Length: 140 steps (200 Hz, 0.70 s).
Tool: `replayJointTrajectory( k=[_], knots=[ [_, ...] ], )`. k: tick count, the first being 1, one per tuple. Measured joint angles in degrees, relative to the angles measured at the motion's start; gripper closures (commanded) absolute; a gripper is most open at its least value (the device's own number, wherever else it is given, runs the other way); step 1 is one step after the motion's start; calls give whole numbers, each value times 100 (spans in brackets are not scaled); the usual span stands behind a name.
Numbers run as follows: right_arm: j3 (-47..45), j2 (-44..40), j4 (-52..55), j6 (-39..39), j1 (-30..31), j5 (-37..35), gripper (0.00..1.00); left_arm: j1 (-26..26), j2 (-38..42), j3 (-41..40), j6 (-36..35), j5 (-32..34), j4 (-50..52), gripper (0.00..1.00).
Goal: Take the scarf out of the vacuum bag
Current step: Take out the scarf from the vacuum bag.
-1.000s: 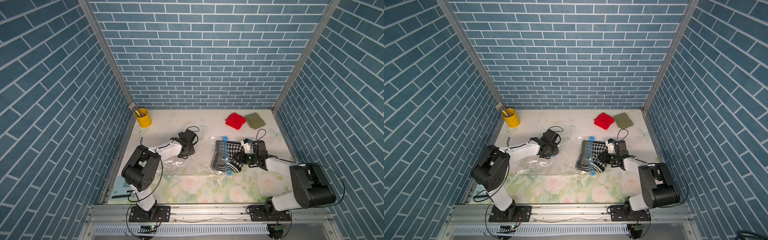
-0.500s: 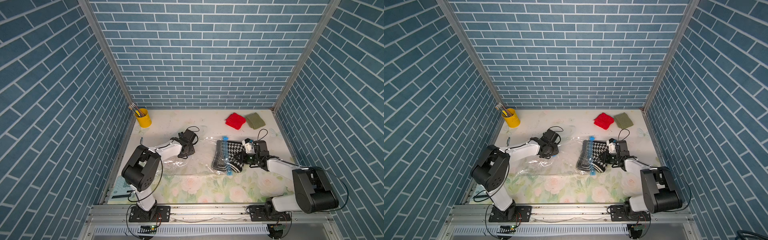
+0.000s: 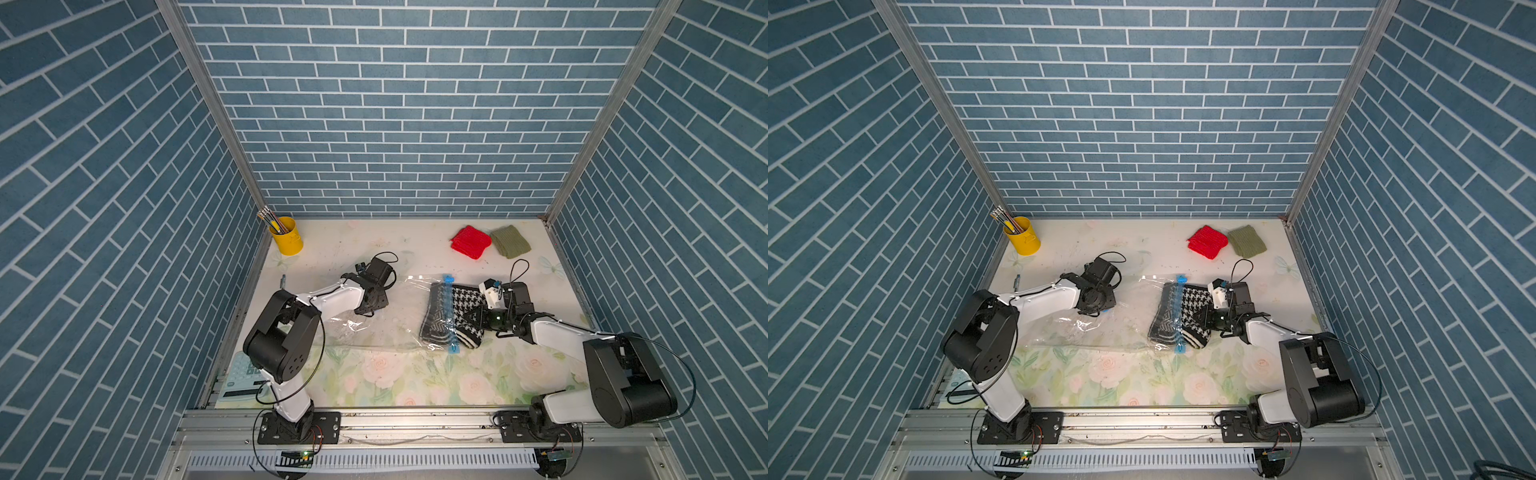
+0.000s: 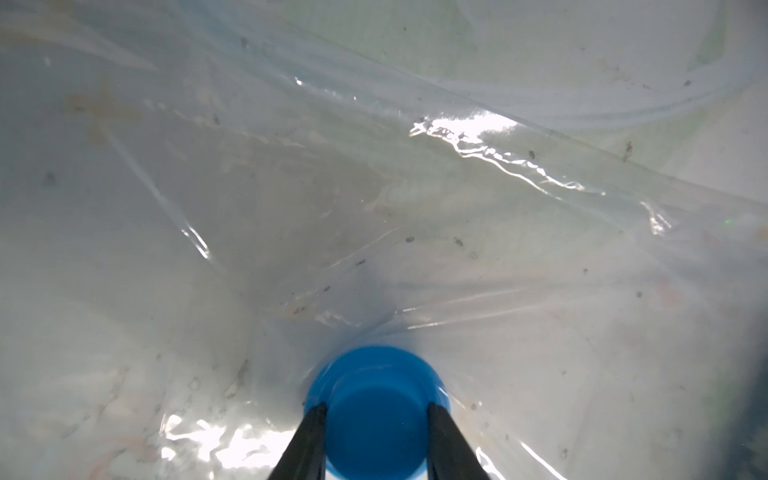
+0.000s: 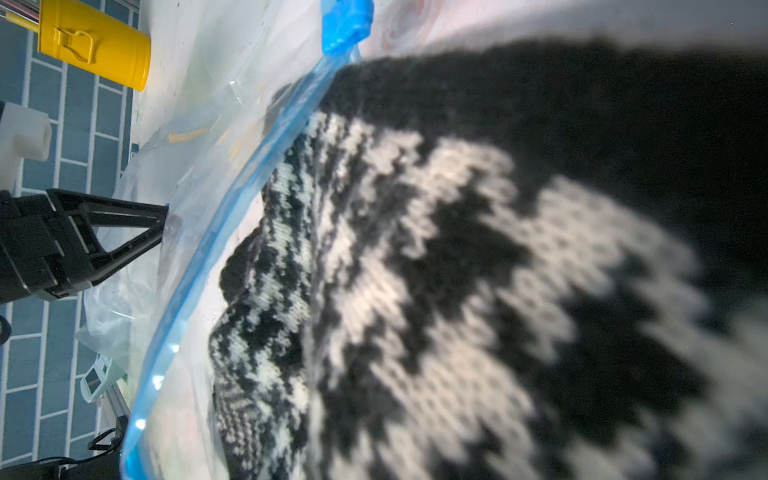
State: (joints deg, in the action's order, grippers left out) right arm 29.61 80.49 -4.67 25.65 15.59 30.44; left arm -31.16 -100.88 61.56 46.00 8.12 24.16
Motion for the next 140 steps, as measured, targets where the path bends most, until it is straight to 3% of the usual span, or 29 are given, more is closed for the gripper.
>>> replayJointTrajectory(
  k=[140],
  knots=[
    [0,-79,210,-20,63,-313,100,0,-15,13,-15,22,48,91]
  ],
)
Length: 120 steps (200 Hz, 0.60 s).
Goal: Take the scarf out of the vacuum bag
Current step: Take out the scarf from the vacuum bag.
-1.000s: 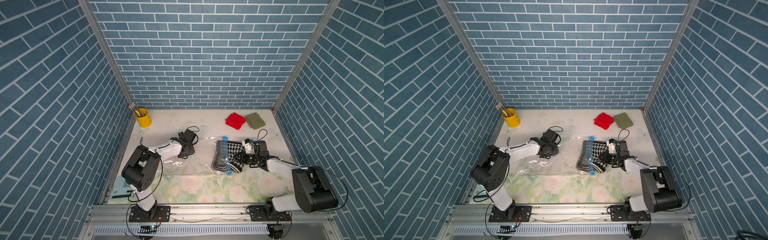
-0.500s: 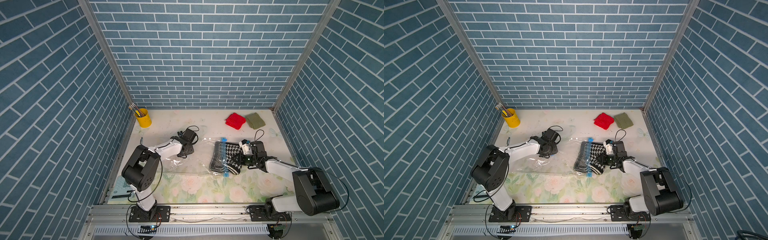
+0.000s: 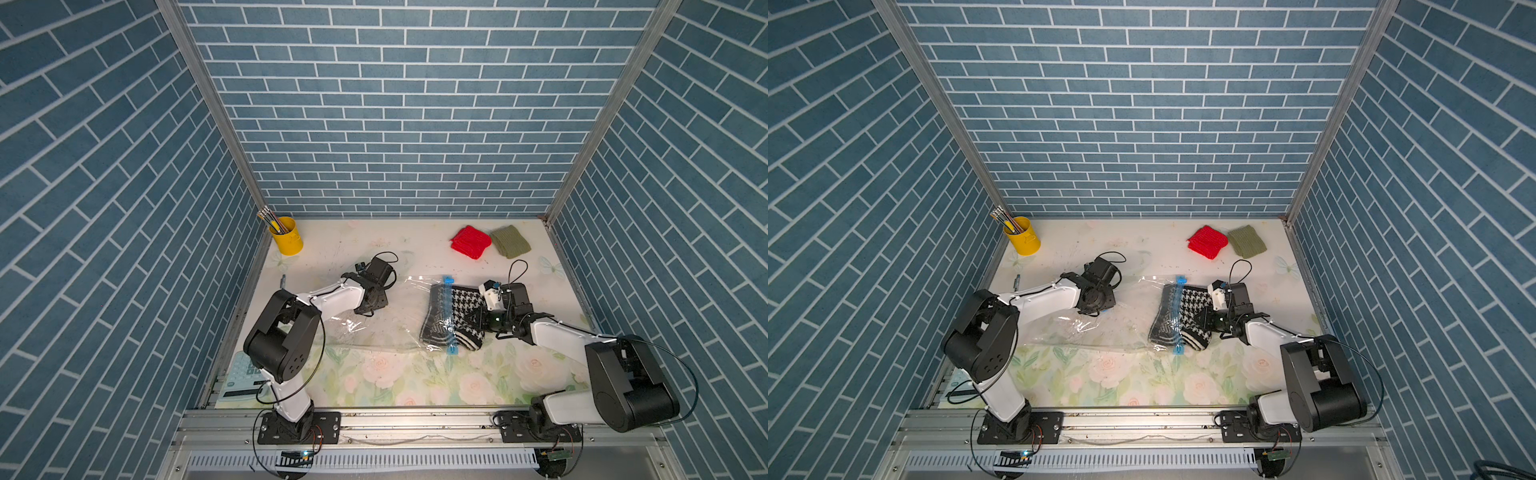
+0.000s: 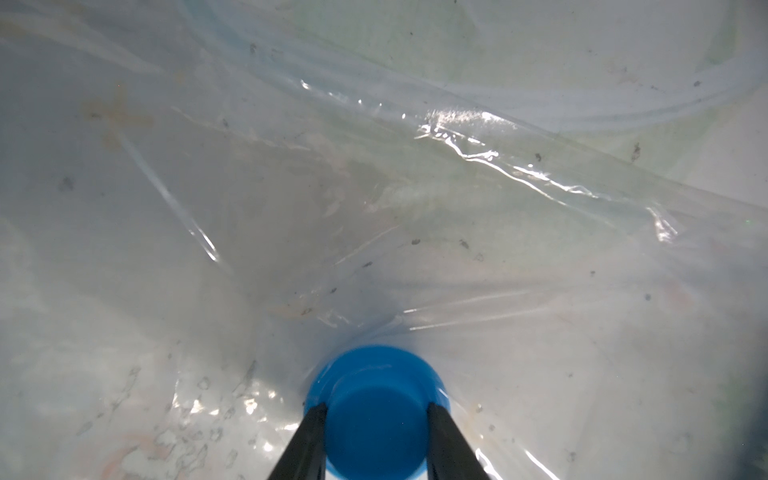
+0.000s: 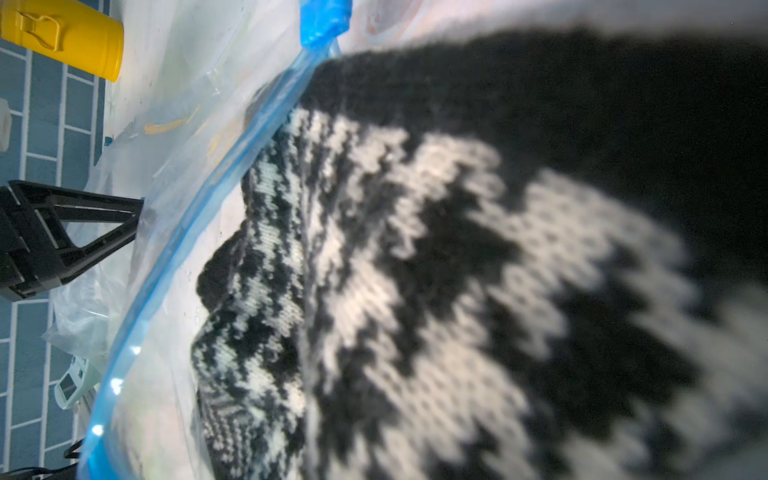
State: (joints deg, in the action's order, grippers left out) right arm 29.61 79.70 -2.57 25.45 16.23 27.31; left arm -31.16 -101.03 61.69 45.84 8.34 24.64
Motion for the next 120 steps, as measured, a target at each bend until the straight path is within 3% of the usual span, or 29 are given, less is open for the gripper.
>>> replayJointTrajectory(
  k=[120],
  knots=[
    [-26,-4,-127,4,-37,-17,100,0,0,-11,2,-46,-20,91]
  ],
)
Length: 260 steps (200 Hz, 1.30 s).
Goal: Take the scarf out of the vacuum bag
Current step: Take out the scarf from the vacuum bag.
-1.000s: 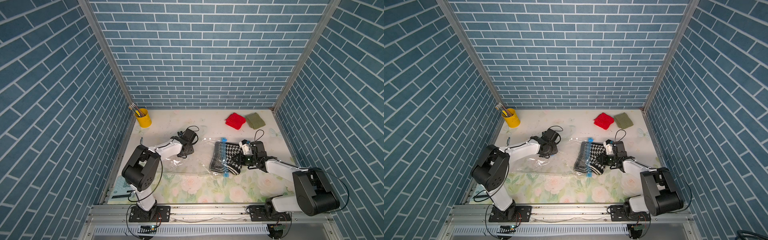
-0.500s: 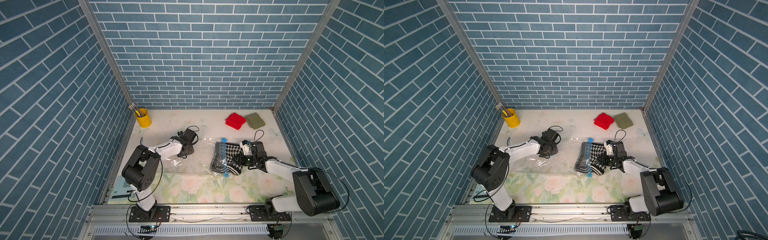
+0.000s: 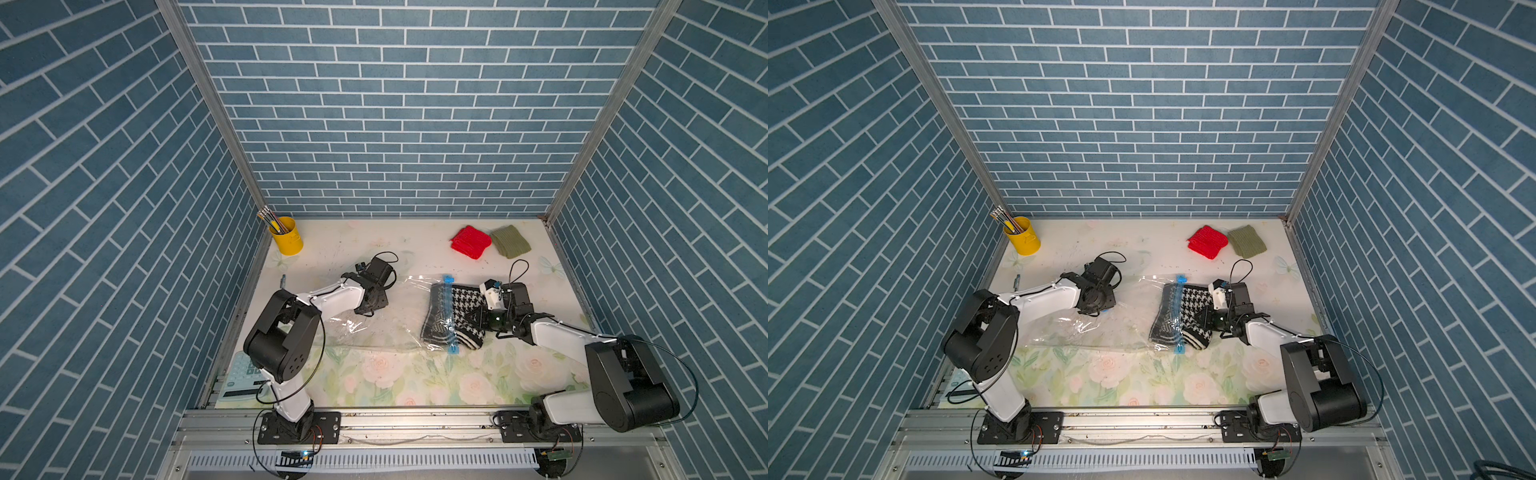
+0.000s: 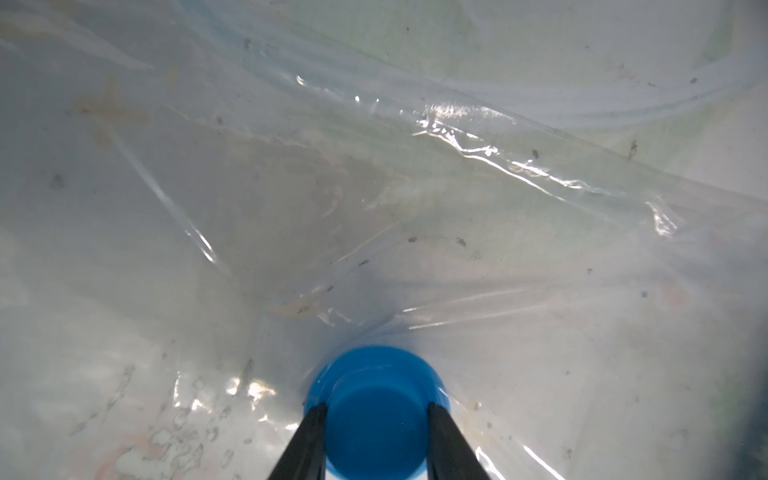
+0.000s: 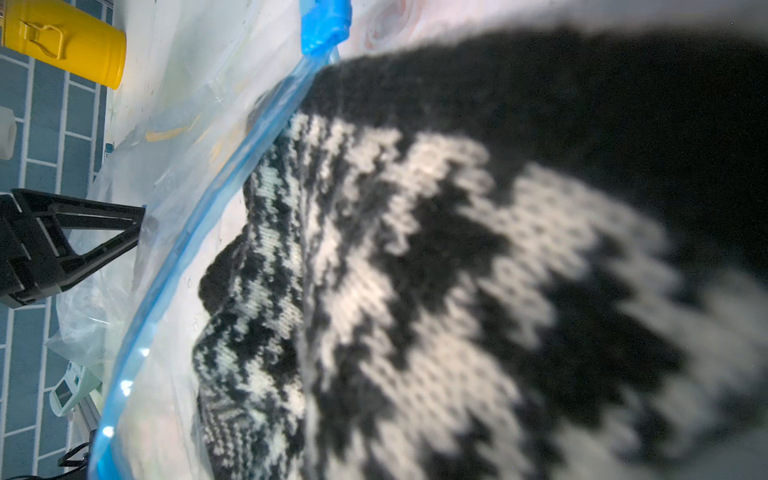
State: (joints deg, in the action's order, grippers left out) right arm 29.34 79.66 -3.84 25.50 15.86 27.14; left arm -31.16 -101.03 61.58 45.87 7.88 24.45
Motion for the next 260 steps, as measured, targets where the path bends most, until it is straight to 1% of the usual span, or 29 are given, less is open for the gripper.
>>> replayJointTrajectory(
  k=[86,260],
  knots=[
    [-127,-92,-144,15,-210,94,100,-4,0,-2,2,-26,-35,91],
    [-199,-92,-227,17,-264,153,100,-11,0,-13,22,-44,-81,91]
  ],
)
